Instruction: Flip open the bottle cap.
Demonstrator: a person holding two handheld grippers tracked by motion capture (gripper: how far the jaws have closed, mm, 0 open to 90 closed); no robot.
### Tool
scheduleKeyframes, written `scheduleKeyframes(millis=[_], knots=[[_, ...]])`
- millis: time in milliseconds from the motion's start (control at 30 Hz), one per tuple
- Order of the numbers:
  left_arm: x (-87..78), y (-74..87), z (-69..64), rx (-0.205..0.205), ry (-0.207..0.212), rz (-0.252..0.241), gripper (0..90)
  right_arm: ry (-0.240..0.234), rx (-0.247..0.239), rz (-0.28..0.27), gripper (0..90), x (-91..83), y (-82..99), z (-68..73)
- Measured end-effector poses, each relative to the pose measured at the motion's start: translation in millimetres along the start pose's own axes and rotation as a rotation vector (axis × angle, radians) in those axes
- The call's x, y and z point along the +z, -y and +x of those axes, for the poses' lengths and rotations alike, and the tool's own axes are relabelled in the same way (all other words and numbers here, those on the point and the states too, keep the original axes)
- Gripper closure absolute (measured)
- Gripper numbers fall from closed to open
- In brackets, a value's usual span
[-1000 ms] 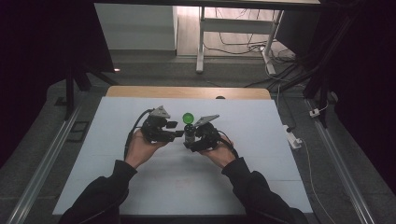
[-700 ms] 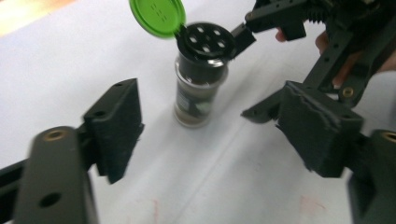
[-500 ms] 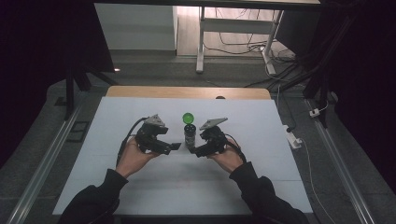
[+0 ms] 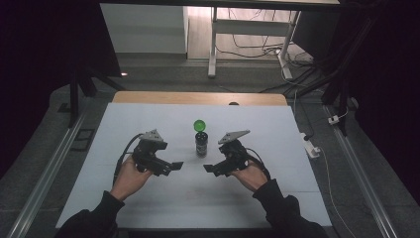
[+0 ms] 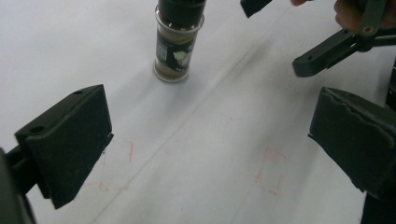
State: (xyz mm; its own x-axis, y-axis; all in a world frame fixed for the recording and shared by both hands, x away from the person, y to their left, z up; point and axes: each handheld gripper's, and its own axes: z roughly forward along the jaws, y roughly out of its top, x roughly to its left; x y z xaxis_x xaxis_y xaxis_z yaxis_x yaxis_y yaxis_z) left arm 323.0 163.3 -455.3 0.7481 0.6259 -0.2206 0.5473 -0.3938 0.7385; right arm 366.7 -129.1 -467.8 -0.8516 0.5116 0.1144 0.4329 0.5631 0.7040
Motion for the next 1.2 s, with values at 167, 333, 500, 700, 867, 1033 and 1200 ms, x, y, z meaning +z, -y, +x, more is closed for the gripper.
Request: scheduleKeyframes(millis=[167,333,500,700,867,1033,1200], knots=[[-10.7,12.0,-3.2,-0.007,-0.011,-0.007,0.0,-0.001,0.002,-0.019,2.1,-12.2,6.6,5.6],[-23.5,24.6,-7.7,-0.012,-0.020,-0.017,0.0,0.017,0.005,-0.042,0.0,-27.6,15.6,8.6],[-37.9,37.7,-10.6,-0.030,-0.037,-0.035,0.0,0.044,0.018,-0.060,0.0,-45.5,28.0,9.1],[-54.7,56.3,-11.1,-0.060,-0.065,-0.048,0.0,0.080,0.043,-0.082,0.0,-67.4,43.4,9.4],[-68.6,73.0,-9.9,-0.092,-0.081,-0.068,0.0,0.113,0.068,-0.092,0.0,-83.4,58.8,8.7],[-82.6,89.7,-10.5,-0.117,-0.093,-0.089,0.0,0.152,0.095,-0.104,0.0,-98.8,74.6,7.5],[-95.7,104.9,-12.2,-0.135,-0.120,-0.103,0.0,0.188,0.134,-0.132,0.0,-115.6,89.6,7.4]])
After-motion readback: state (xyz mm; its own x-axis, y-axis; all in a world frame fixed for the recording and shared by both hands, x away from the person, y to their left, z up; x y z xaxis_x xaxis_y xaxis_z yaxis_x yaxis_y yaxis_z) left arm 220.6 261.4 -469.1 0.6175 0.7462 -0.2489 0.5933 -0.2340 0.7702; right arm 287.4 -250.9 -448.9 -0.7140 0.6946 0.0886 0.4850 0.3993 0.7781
